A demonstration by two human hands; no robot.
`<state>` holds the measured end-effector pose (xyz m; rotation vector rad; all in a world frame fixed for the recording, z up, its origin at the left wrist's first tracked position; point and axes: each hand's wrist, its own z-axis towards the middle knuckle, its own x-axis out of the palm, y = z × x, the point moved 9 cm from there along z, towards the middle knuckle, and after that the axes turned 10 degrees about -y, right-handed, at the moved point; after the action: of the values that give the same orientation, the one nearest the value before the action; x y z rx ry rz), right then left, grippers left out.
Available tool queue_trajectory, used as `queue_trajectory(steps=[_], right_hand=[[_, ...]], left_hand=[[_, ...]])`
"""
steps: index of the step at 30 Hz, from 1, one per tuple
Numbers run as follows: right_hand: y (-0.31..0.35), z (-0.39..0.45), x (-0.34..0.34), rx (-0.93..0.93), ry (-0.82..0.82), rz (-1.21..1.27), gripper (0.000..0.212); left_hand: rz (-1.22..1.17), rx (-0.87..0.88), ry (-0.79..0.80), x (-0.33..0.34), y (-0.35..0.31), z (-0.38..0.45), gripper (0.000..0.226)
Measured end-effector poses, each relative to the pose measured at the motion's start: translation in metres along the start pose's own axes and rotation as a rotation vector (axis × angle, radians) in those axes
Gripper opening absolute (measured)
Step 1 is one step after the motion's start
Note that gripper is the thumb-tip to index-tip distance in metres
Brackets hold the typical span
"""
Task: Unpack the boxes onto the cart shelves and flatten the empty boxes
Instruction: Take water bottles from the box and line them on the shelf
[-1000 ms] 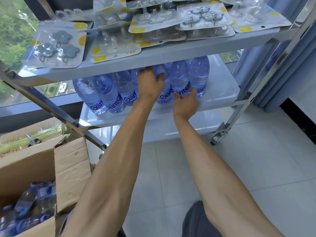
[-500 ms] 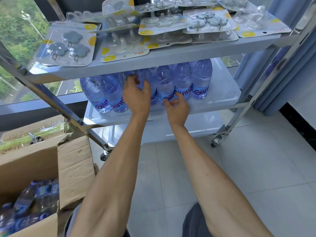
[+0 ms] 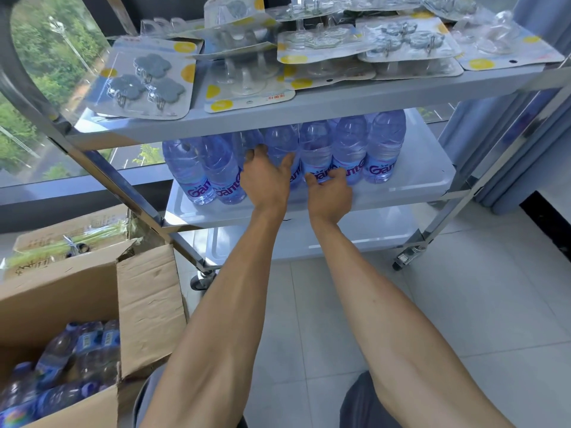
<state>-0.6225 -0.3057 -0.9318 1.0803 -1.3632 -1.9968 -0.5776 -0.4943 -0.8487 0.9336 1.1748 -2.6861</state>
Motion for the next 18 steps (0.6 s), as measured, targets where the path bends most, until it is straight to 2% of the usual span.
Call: queue_trajectory(steps=[3,7,9,12,18], right_hand=[[0.0,-0.008,-0.004,-0.01,-0.034,0.039,0.027],[0.002,-0.017,-0.01,-0.036,-0.052,0.078,0.013],[0.002,-0.015,-0.016,-0.008,-0.096,0.122,0.012],[0.0,-0.002,-0.036,0.033,-0.216,0.135,0.023],[-0.021,0.03,-0.06,0.097,-0.292,0.053,0.056]], left_hand=[[-0.096,-0.05,-0.004,-0.005,0.013,0.006,0.051],[-0.127,-0.062,-0.055,-0.018,0.032,0.003,0.036],[-0.149,-0.173,-0.077,-0.021,0.051,-0.001,0.03],[-0.123,-0.298,-0.016,-0.015,0.074,-0.013,0.027],[-0.088,-0.274,0.161,0.015,0.063,-0.042,0.044]])
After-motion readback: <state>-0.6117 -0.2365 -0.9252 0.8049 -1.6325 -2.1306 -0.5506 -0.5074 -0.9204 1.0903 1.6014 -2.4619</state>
